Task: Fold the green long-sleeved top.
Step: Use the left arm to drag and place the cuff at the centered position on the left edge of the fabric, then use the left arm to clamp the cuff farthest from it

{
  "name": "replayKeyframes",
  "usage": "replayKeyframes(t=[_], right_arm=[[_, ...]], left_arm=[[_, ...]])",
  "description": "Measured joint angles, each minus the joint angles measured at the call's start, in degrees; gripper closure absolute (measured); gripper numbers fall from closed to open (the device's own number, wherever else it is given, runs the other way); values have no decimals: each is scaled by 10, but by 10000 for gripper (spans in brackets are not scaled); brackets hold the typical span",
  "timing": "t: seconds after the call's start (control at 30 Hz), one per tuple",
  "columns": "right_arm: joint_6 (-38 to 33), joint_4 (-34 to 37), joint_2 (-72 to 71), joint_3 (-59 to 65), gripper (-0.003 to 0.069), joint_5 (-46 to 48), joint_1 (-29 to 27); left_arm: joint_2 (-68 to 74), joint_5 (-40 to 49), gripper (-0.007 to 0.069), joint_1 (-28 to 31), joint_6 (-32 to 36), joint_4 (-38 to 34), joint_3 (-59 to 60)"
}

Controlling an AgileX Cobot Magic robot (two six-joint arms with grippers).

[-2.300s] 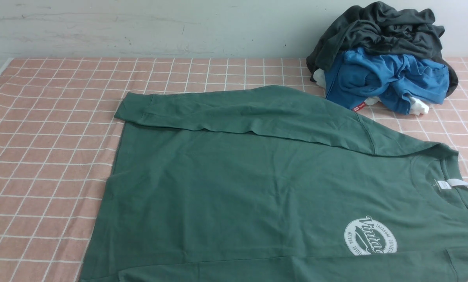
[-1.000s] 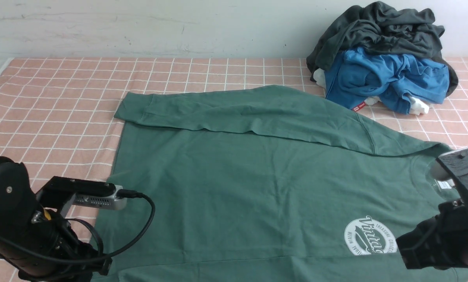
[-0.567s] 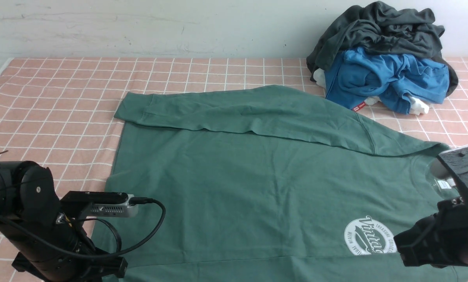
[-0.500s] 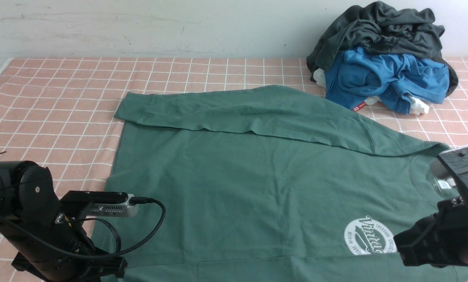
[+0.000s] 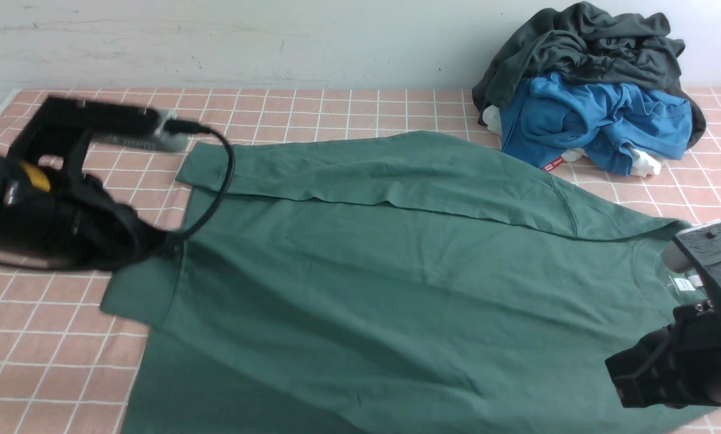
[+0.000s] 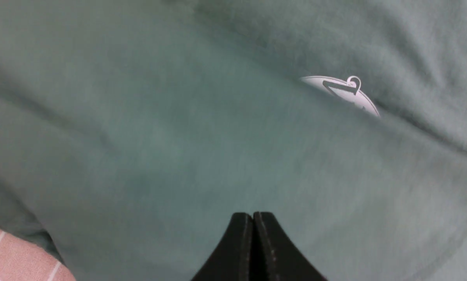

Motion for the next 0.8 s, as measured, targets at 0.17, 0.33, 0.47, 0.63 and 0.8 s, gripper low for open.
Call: replayKeyframes(t=[0.17, 0.33, 0.47, 0.63, 0.8], right_arm=[[1, 0, 0, 0, 672, -1, 0], [3, 0, 0, 0, 672, -1, 0], [2, 0, 0, 0, 672, -1, 0], [2, 0, 0, 0, 672, -1, 0], [0, 0, 1, 0, 672, -16, 0]], left_arm=[[153, 30, 594, 0, 2, 21, -108], [311, 81, 515, 0, 1, 30, -259], [411, 100, 343, 6, -26, 35, -398], [508, 128, 204, 39, -99, 35, -564], [586, 154, 183, 71, -132, 38, -657]])
